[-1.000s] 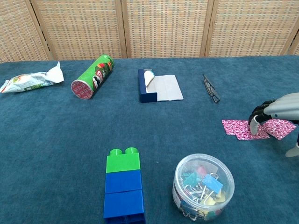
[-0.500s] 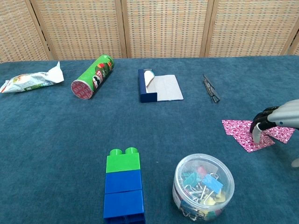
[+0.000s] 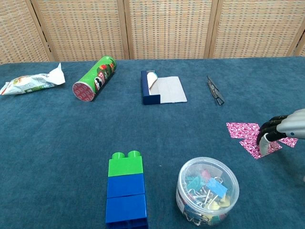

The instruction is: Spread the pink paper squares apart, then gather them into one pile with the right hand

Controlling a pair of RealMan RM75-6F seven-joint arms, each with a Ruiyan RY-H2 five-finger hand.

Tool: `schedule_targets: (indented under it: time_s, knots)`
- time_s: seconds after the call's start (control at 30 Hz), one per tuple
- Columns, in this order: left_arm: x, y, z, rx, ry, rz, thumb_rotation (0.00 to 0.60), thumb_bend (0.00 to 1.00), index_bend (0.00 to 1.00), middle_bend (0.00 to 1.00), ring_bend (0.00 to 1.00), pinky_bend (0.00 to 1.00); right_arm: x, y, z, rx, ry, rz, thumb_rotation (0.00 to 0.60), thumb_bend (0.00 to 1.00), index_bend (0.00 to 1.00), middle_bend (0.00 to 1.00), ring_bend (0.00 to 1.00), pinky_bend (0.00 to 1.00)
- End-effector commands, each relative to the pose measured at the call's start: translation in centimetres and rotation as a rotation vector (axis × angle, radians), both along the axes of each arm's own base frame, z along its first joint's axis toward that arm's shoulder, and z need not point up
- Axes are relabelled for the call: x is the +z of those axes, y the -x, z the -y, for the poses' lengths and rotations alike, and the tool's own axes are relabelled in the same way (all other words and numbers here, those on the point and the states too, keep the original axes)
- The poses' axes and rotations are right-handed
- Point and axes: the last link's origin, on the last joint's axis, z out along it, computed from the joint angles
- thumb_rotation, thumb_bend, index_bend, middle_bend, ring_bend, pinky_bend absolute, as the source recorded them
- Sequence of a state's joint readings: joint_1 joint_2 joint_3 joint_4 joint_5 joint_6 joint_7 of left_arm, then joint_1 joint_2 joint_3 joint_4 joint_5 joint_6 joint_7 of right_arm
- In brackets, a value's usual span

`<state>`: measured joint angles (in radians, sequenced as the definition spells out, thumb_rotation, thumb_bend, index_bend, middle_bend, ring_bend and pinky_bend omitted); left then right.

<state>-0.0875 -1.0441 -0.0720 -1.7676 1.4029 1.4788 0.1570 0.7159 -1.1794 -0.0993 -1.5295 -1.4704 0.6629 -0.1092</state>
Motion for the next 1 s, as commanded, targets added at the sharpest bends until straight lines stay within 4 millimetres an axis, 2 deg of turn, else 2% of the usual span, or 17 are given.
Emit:
schedule_targets:
  time_s: [0.03,0.23,0.6,1.0]
  knots:
    - [0.0,0.0,0.0,0.0,0.0,0.0,0.6,0.17,0.04,0.0,0.0,0.0,0.2,-0.3,0.0,0.014,0.004,0.008,0.6,0.23,0.27,0.17,0.0,0.01]
    - [-0.1,0.1,0.0,0.001,0.002,0.002,0.6,0.17,0.04,0.0,0.0,0.0,0.6,-0.6,0.6,0.03,0.029,0.008,0.6,0.23,0.27,0.17,0.0,0.01]
    - [0.0,0.2,0.2,0.006,-0.001,0.002,0.6,0.17,0.04,0.0,0.0,0.0,0.6,0.3,1.7,0.001,0.045,-0.016,0.6,0.23,0.27,0.17,0.0,0.01]
    - [-0.1,0.1,0.1,0.003,0.002,-0.001,0.6,0.17,0.04,0.0,0.0,0.0,0.3,1.2,1.5,-0.023,0.029,-0.037,0.6,0.23,0.27,0.17,0.0,0.01]
